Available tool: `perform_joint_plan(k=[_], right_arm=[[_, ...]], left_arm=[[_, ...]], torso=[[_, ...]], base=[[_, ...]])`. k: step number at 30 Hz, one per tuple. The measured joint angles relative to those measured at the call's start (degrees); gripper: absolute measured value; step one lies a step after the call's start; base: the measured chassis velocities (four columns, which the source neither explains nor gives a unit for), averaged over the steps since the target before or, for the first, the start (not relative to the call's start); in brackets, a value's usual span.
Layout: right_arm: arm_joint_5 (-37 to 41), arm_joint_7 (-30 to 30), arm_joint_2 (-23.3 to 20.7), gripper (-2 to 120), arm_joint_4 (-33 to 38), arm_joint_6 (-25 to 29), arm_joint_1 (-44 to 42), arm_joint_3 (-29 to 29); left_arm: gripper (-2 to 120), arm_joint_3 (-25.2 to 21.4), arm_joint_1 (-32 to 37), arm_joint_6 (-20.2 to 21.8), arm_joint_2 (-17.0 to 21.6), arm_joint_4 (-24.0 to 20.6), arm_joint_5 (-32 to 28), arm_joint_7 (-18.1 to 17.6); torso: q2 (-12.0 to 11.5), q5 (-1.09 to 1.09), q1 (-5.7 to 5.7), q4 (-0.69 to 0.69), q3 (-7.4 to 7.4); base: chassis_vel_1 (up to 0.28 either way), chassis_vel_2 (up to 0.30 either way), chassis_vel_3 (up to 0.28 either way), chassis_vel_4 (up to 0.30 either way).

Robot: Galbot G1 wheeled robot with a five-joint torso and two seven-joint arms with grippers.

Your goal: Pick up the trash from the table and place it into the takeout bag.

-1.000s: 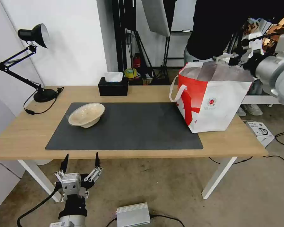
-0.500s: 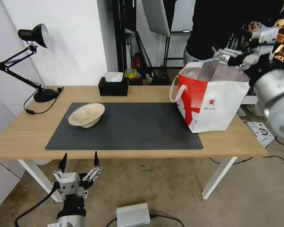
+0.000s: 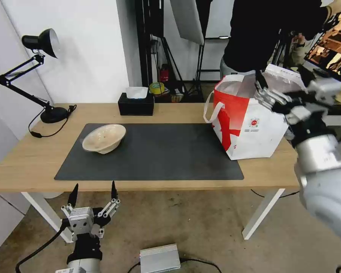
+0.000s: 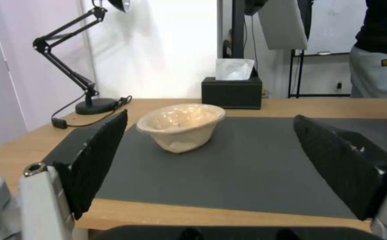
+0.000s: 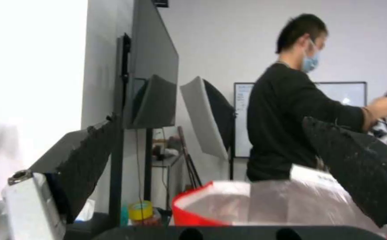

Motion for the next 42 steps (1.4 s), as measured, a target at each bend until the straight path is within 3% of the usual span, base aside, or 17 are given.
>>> perform_joint_plan(k=[6,13,27,42], right_arm=[[-9.4,0.7,8.2,100,1.5,0.8,-13.7,1.5],[-21.9,0.7,16.0,100,1.4,1.9,-24.2,-2.3],[-27.1,4.2,19.0,100,1.2,-2.3,-30.4,-8.0],[-31.0,5.3,19.8,100,1.1,-2.8,-33.0,-13.4]], left_arm=[[100,0.2,-0.1,-0.1,0.2,0.0,0.0,0.0],[100,0.7,-0.8,-0.1,0.8,0.5,-0.3,0.0],[100,0.5,-2.0,-0.1,2.5,1.0,-2.5,-0.1],[100,0.2,-2.4,0.1,3.0,1.1,-3.4,-0.2]], torso=[[0.0,0.00,0.00,-0.01,0.00],[0.0,-0.01,0.00,0.00,0.00],[0.0,0.00,0.00,0.00,0.00],[0.0,0.00,0.00,0.00,0.00]], base=[[0.000,0.000,0.000,0.000],[0.000,0.000,0.000,0.000],[0.000,0.000,0.000,0.000],[0.000,0.000,0.000,0.000]])
